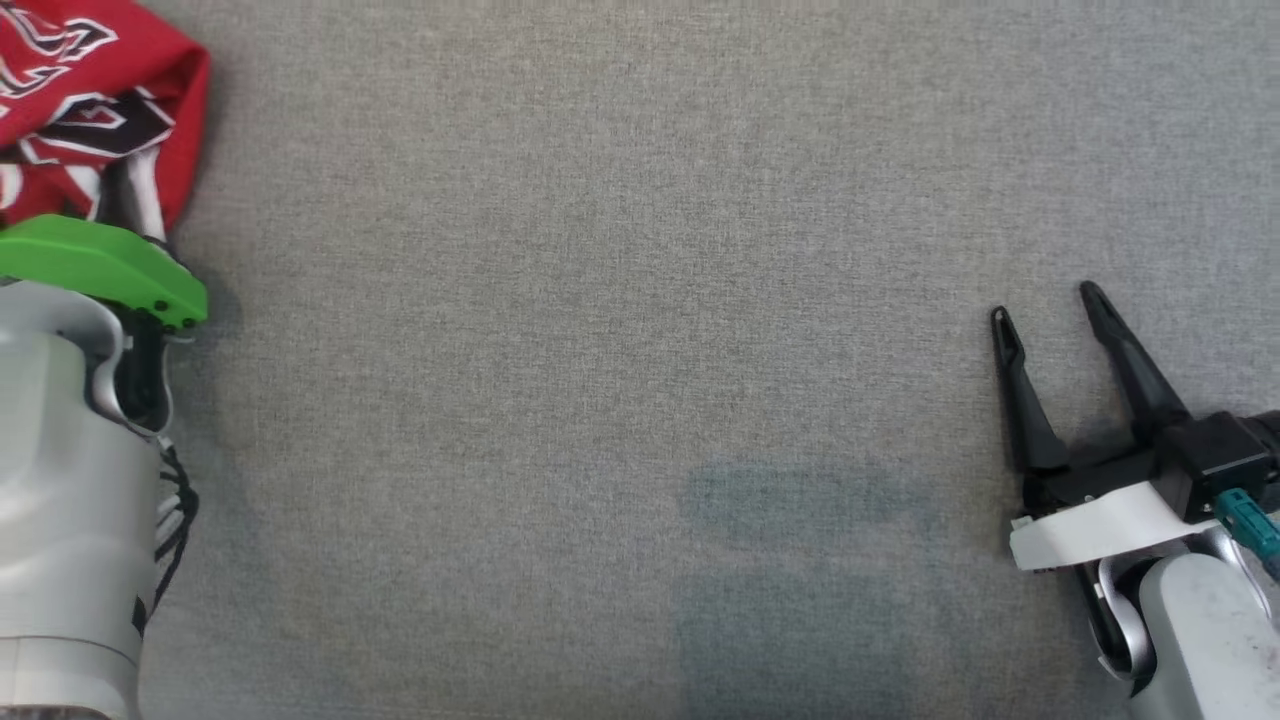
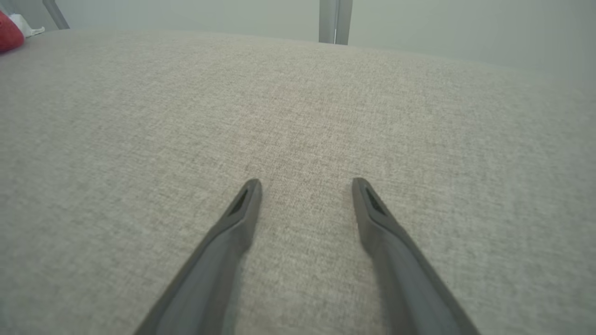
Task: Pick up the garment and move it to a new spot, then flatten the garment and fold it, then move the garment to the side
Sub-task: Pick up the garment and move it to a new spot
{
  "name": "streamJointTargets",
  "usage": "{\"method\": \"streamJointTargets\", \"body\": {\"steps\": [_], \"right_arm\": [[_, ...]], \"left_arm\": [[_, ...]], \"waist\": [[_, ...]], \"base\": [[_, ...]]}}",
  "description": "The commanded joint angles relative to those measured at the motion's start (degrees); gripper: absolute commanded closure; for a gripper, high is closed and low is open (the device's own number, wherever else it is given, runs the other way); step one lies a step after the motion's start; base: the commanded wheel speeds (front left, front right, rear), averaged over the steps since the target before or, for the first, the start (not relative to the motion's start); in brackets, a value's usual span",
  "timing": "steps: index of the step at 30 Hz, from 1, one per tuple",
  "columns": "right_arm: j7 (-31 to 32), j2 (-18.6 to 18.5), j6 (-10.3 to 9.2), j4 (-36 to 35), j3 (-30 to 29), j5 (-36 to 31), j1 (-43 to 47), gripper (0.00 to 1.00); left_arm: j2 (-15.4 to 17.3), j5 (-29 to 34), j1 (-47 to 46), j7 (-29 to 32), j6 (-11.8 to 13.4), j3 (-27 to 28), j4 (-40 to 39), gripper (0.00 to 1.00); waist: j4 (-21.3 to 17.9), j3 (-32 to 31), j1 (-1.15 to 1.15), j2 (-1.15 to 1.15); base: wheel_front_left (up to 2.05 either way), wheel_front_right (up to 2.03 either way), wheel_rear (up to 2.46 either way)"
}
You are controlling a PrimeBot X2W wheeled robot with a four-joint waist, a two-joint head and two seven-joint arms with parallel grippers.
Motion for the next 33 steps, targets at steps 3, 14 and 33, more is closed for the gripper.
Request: {"method": "streamJointTargets", "body": {"steps": [3, 14, 33], "right_arm": [[0.81, 1.69, 0.03, 3.12, 1.32, 0.75, 1.05, 0.00], [0.55, 6.94, 0.00, 6.45, 2.83, 1.93, 4.31, 0.00], [0.55, 9.52, 0.00, 7.22, 1.38, 2.55, 6.72, 0.00]], "left_arm": [[-0.08, -1.92, 2.38, -1.10, -0.45, -4.90, -5.40, 1.00], [0.36, -6.70, 9.57, 2.47, -0.39, -20.22, -32.04, 1.00], [-5.22, -7.50, 25.91, 19.76, 11.08, -36.23, -61.91, 1.00]], "waist": [[1.37, -5.58, 0.00, 0.19], [-1.05, -19.36, 0.00, 0.19], [-12.38, -21.31, 0.00, 0.19]], "base": [[0.00, 0.00, 0.00], [0.00, 0.00, 0.00], [0.00, 0.00, 0.00]]}}
